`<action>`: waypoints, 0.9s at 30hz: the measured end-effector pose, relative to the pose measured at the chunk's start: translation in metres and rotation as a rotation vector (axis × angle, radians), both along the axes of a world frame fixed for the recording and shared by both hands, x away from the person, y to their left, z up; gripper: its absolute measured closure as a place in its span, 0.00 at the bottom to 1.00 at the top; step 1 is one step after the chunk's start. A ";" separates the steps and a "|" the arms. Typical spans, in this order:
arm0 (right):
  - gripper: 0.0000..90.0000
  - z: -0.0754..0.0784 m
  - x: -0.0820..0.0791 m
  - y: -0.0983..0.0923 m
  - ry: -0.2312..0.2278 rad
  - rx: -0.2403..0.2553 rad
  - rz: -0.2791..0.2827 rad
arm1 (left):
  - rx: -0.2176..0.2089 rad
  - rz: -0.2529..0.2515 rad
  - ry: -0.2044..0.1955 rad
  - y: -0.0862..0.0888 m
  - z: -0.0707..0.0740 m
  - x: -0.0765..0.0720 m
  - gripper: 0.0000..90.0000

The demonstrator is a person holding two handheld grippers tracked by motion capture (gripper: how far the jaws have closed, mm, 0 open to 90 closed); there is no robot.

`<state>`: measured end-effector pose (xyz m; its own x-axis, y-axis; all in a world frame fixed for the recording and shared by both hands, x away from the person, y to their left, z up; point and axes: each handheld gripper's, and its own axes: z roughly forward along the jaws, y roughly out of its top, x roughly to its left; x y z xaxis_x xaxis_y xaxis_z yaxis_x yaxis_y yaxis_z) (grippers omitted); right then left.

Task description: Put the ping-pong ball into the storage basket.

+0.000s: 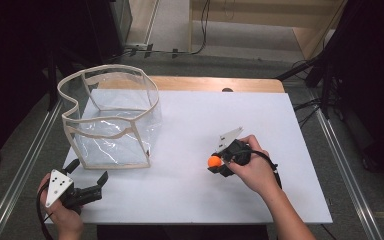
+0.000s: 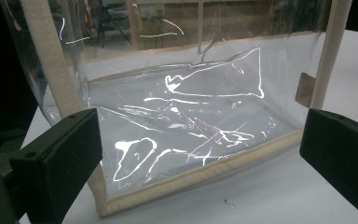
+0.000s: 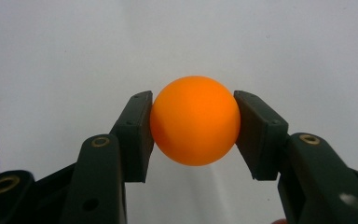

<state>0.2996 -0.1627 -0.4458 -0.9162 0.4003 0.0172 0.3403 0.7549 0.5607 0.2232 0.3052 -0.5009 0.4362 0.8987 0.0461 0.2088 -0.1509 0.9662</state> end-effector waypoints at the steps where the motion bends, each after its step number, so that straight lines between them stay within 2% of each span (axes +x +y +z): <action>1: 0.54 0.001 0.000 0.001 0.002 0.000 -0.001 | 0.001 0.001 0.000 0.000 0.000 0.000 0.00; 27: 0.54 0.011 0.010 0.019 -0.001 0.011 0.035 | 0.002 -0.001 0.000 0.000 0.000 0.000 0.00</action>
